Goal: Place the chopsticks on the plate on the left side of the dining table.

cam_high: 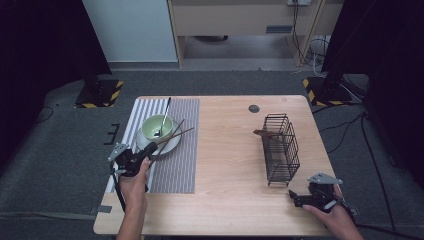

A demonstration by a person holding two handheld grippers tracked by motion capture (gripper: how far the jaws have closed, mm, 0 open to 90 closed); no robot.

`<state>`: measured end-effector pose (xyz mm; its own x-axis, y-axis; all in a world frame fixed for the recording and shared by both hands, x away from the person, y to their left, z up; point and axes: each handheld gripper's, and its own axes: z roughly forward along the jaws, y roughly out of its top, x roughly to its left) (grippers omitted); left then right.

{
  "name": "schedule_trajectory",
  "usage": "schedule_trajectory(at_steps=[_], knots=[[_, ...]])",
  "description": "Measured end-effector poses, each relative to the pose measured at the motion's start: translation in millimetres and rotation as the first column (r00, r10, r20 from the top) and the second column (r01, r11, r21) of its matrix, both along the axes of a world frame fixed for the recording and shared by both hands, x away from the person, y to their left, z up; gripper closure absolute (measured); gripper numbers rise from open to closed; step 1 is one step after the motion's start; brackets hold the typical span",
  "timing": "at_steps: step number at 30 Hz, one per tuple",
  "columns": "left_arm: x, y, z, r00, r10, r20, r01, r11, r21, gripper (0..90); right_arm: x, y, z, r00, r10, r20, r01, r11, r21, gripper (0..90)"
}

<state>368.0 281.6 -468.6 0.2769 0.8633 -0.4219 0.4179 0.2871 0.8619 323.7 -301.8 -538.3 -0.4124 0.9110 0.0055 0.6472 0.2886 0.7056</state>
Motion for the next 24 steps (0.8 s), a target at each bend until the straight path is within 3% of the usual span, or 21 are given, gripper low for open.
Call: schedule_trajectory(at_steps=[16, 24], knots=[[-10.3, 7.9, -7.3, 0.9998, 0.011, -0.018, -0.01, 0.9997, 0.022, 83.5, 0.0, 0.0, 0.0, 1.0, -0.001, 0.0, 0.001, 1.0, 0.0, 0.4], [-20.3, 13.5, -12.0, 0.9985, -0.001, -0.055, 0.003, 0.9996, 0.028, 83.3, 0.0, -0.1, 0.0, 1.0, 0.001, 0.001, -0.001, 1.0, -0.001, 0.4]])
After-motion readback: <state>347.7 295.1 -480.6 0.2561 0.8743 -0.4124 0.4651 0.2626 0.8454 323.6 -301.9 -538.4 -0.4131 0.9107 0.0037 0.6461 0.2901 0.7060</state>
